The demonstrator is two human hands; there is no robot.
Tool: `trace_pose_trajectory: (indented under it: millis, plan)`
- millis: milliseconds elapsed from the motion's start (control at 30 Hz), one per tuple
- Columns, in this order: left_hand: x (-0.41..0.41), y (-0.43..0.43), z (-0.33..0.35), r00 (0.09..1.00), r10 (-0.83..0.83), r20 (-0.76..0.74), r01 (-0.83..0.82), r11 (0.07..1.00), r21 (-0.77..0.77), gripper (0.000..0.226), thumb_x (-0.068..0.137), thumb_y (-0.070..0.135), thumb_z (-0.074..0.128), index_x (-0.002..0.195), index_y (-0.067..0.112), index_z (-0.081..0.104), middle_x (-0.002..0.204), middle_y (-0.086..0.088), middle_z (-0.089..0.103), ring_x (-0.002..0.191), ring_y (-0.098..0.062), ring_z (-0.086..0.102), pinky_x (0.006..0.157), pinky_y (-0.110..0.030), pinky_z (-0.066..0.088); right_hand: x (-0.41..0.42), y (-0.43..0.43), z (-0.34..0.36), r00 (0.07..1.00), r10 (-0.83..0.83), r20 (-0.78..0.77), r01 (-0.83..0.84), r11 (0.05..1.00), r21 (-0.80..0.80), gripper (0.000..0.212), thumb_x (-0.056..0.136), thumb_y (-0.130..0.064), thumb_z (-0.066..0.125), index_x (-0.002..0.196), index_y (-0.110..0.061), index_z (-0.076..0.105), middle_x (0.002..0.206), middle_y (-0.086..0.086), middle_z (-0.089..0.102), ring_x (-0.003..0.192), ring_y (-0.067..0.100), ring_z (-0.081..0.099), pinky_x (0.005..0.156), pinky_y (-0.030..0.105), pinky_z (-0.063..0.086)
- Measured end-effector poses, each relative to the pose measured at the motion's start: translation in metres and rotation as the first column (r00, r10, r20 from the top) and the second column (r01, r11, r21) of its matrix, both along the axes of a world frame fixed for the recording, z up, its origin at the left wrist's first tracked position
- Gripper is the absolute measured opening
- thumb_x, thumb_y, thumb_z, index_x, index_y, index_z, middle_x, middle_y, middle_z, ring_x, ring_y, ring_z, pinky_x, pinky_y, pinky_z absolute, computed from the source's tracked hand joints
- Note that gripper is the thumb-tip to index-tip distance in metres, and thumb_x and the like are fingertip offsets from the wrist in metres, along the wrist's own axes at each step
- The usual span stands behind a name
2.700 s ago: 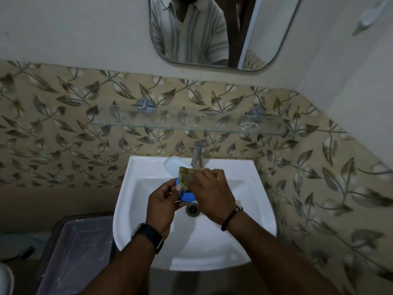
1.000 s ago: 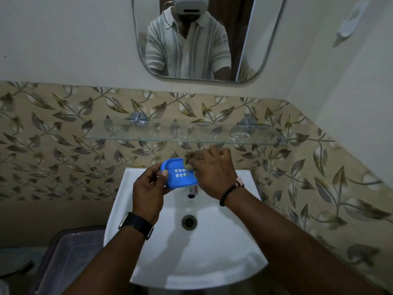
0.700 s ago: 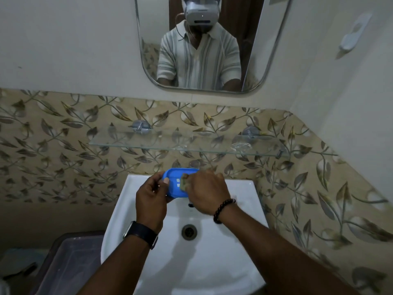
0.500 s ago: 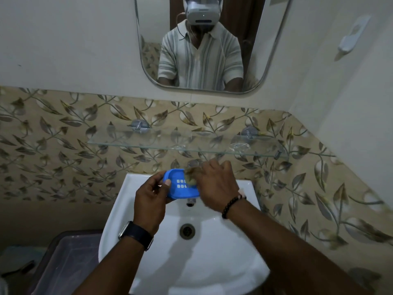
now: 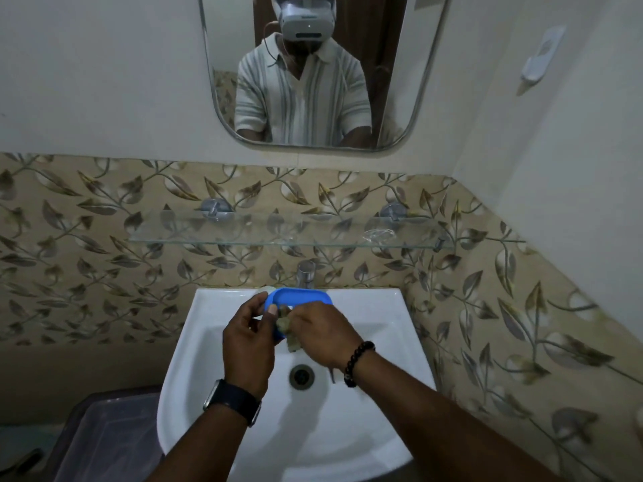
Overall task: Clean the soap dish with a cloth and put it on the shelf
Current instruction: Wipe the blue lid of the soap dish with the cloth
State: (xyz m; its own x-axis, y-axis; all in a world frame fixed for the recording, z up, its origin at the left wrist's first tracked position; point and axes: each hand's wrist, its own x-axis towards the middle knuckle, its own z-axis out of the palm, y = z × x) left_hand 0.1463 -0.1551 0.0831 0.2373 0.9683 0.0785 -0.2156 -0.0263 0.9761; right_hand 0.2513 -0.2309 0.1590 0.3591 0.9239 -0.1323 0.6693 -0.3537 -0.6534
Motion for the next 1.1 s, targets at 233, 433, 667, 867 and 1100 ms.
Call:
trace_pose_trajectory:
  millis: [233, 433, 667, 867, 1100]
  plan:
    - [-0.006, 0.008, 0.005, 0.994, -0.006, 0.106, 0.012, 0.998, -0.055, 0.02, 0.097, 0.011, 0.064, 0.112, 0.024, 0.07, 0.097, -0.003, 0.071, 0.096, -0.03, 0.068, 0.081, -0.047, 0.059, 0.027, -0.019, -0.02, 0.684, -0.016, 0.729, -0.145, 0.977, 0.157, 0.032, 0.088, -0.032, 0.053, 0.115, -0.025, 0.068, 0.113, -0.002, 0.067, 0.101, 0.025, 0.056, 0.081, 0.04, 0.043]
    - [-0.009, 0.007, 0.0, 0.995, -0.047, 0.089, 0.051, 0.997, -0.051, 0.023, 0.097, 0.012, 0.065, 0.117, 0.022, 0.07, 0.099, -0.001, 0.074, 0.098, -0.029, 0.071, 0.08, -0.046, 0.061, 0.015, -0.002, -0.031, 0.612, -0.258, 0.747, 0.07, 0.959, 0.274, 0.013, 0.078, -0.022, 0.064, 0.089, -0.021, 0.072, 0.098, -0.002, 0.066, 0.085, 0.026, 0.055, 0.067, 0.036, 0.035]
    - [-0.011, 0.012, 0.007, 0.987, -0.128, 0.094, 0.134, 0.989, -0.066, 0.03, 0.098, 0.007, 0.062, 0.128, 0.009, 0.065, 0.115, -0.013, 0.068, 0.1, -0.03, 0.072, 0.072, -0.035, 0.064, -0.003, 0.014, -0.027, 0.859, -0.11, 0.499, -0.037, 0.961, 0.275, 0.041, 0.091, -0.013, 0.048, 0.129, -0.026, 0.06, 0.134, -0.003, 0.055, 0.119, 0.024, 0.044, 0.088, 0.038, 0.035]
    - [-0.018, 0.016, 0.014, 0.98, -0.148, 0.134, 0.16, 0.983, -0.086, 0.025, 0.099, 0.006, 0.06, 0.122, 0.012, 0.067, 0.106, -0.011, 0.071, 0.09, -0.025, 0.073, 0.069, -0.032, 0.063, 0.011, -0.007, -0.014, 0.752, 0.152, 0.642, -0.383, 0.893, 0.237, 0.043, 0.083, -0.013, 0.053, 0.123, -0.023, 0.068, 0.129, -0.001, 0.064, 0.118, 0.027, 0.053, 0.089, 0.042, 0.038]
    - [-0.011, 0.011, 0.022, 0.96, -0.247, 0.133, 0.262, 0.959, -0.111, 0.023, 0.1, 0.003, 0.058, 0.118, 0.011, 0.07, 0.103, -0.01, 0.069, 0.086, -0.021, 0.075, 0.067, -0.031, 0.063, 0.0, 0.006, -0.02, 0.835, -0.199, 0.514, 0.065, 0.962, 0.267, 0.035, 0.09, -0.019, 0.045, 0.117, -0.028, 0.065, 0.123, -0.006, 0.06, 0.114, 0.022, 0.047, 0.083, 0.038, 0.029]
